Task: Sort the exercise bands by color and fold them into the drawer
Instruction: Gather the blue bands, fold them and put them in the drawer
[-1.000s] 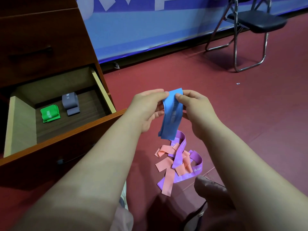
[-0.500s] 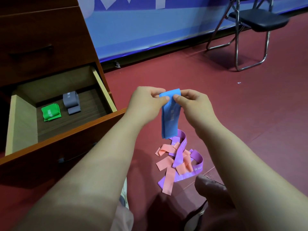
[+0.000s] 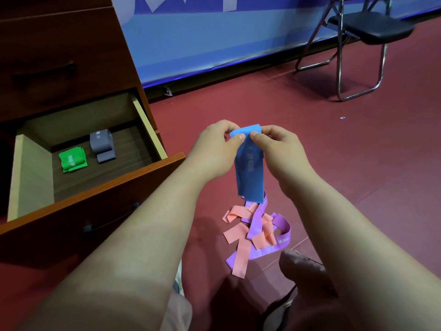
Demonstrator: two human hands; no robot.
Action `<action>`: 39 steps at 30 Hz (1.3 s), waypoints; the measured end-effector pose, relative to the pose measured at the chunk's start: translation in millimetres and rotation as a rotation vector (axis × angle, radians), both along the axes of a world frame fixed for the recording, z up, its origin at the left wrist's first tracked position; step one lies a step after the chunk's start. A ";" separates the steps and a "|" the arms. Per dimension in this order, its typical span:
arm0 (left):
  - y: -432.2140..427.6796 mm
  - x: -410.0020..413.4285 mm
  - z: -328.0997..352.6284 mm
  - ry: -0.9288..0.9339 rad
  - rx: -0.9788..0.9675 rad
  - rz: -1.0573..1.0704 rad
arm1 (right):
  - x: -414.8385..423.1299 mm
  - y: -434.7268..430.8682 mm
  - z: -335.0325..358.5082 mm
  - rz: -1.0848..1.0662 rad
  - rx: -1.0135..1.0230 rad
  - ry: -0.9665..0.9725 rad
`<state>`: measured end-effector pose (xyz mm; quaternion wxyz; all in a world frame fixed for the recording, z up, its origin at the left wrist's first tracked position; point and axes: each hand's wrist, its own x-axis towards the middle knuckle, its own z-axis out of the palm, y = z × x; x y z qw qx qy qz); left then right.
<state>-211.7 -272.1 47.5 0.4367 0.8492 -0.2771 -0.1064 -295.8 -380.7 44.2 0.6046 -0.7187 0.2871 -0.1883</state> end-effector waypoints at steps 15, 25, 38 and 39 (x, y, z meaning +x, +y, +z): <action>2.1 -0.2 2.0 0.012 -0.022 -0.039 | 2.3 -3.0 -4.7 -0.001 0.063 -0.026; 0.6 -0.8 4.1 0.045 -0.164 -0.009 | 1.2 -3.8 -6.8 0.166 0.067 0.063; -3.8 1.6 7.7 0.219 -0.413 0.017 | 0.8 -2.5 -9.6 0.244 0.124 0.059; -3.9 2.0 7.7 0.229 -0.422 0.028 | 0.6 -2.2 -9.9 0.246 0.127 0.050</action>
